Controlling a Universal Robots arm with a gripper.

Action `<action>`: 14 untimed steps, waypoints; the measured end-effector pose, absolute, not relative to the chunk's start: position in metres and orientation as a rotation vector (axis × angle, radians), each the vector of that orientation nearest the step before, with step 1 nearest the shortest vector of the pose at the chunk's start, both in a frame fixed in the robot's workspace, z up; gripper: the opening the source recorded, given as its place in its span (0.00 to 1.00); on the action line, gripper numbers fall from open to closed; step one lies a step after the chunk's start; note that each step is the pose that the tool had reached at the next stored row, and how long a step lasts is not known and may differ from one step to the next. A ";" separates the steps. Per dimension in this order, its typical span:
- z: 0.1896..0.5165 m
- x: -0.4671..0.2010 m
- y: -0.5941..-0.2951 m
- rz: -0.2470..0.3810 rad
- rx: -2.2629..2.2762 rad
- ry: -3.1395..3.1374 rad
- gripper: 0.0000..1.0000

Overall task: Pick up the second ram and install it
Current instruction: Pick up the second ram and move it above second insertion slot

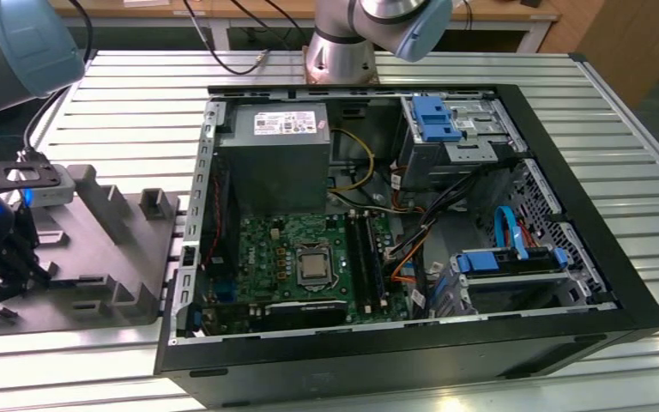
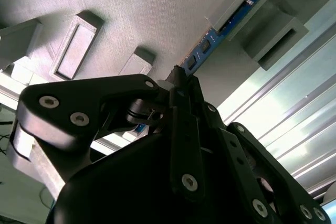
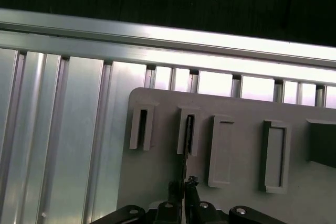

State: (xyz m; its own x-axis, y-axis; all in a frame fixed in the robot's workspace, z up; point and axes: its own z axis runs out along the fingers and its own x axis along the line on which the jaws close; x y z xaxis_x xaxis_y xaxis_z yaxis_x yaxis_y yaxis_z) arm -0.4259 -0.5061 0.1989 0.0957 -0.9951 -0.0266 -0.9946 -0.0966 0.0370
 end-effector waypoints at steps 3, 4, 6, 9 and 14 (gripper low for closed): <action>0.199 -0.426 -0.506 -0.069 2.318 -2.105 0.12; 0.199 -0.426 -0.506 -0.069 2.318 -2.105 0.12; 0.199 -0.426 -0.506 -0.069 2.318 -2.105 0.12; 0.199 -0.426 -0.506 -0.069 2.313 -2.110 0.12; 0.198 -0.426 -0.506 -0.069 2.242 -2.187 0.12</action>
State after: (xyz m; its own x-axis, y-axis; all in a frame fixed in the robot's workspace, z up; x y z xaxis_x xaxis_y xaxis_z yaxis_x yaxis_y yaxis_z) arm -0.4259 -0.5060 0.1984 0.0246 -0.9994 -0.0256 -0.9990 -0.0256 0.0372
